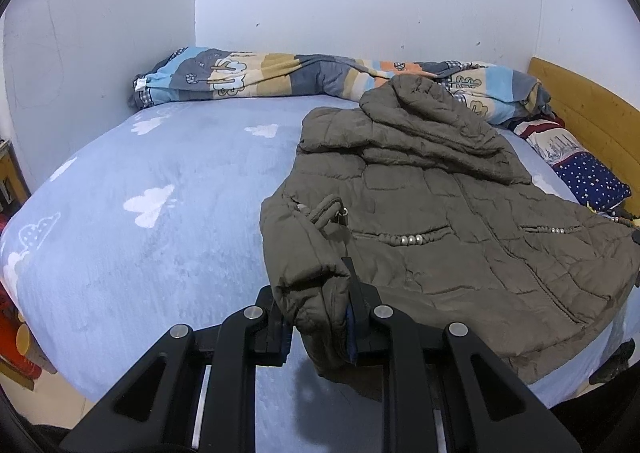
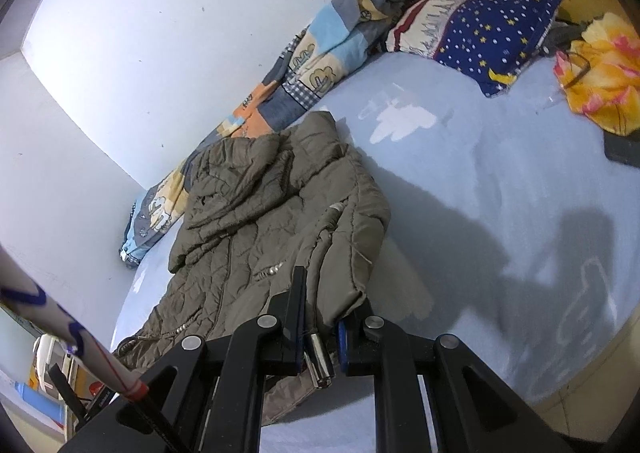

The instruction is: Fold large clothes

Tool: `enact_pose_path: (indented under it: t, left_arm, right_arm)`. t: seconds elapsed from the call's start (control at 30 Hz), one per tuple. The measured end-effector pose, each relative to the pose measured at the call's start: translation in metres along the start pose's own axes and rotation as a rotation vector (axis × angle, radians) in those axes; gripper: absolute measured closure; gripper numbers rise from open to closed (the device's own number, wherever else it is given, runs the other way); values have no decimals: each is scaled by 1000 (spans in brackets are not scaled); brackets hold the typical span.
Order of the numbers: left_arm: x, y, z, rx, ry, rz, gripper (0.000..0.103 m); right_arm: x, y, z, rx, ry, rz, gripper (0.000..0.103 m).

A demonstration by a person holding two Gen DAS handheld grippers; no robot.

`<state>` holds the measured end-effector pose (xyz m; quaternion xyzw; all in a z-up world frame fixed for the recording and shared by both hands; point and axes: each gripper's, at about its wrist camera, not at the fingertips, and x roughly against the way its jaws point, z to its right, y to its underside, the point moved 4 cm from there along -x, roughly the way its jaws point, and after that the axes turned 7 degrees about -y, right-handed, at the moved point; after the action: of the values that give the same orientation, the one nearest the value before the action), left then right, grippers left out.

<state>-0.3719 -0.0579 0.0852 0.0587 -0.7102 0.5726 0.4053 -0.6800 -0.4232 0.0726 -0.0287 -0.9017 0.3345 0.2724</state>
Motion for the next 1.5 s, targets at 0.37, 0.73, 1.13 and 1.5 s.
enact_pose_path:
  t: [0.37, 0.73, 1.13, 1.5]
  left_arm:
    - [0, -12, -1, 10, 6, 13, 83]
    - [0, -25, 1, 8, 4, 22, 83]
    - [1, -56, 4, 12, 4, 46, 83]
    - [1, -92, 5, 32, 8, 77, 83]
  right_arm:
    - [1, -15, -10, 13, -22, 13, 91]
    - [0, -24, -9, 16, -41, 12, 91]
    - [-1, -45, -20, 21, -74, 31, 91]
    - [-5, -71, -34, 18, -105, 48, 91]
